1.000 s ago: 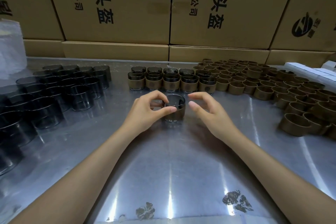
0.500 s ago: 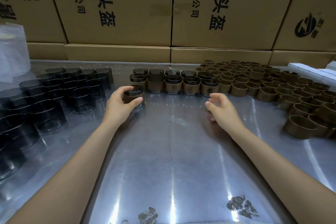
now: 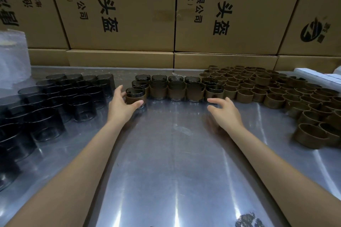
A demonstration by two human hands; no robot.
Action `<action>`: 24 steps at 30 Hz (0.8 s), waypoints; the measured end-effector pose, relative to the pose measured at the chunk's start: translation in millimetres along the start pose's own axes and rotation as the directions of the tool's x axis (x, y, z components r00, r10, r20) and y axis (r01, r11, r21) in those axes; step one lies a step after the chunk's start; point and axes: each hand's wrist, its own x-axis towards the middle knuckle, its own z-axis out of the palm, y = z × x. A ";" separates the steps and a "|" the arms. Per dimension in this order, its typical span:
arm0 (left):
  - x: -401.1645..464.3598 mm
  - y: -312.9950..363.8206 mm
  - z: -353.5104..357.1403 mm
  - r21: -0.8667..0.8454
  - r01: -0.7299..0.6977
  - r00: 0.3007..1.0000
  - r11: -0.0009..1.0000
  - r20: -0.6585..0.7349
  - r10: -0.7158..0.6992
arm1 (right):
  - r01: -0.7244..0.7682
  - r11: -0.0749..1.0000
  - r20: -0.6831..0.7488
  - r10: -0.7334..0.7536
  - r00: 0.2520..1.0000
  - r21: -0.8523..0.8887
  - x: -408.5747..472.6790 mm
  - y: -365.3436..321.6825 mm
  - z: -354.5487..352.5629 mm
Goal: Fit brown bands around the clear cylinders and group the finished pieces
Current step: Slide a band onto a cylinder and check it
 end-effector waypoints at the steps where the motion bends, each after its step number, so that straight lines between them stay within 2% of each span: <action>1: 0.8 -0.4 0.7 0.006 -0.004 1.000 1.000 -0.001 0.004 | -0.007 1.000 -0.002 0.007 1.000 -0.008 2.4 0.1 0.8; 8: 5.1 -0.5 3.4 0.027 -0.020 1.000 0.999 0.010 0.020 | -0.050 0.998 -0.003 0.050 0.999 -0.029 17.8 2.8 6.8; 20: 6.2 0.5 5.7 0.040 -0.005 1.000 0.999 0.001 0.005 | -0.106 0.994 0.060 0.104 0.993 0.036 25.2 2.8 5.3; 24: 2.6 2.0 4.2 0.069 -0.002 1.000 0.998 0.018 0.001 | -0.058 0.993 -0.004 0.058 0.998 0.099 18.9 2.7 4.8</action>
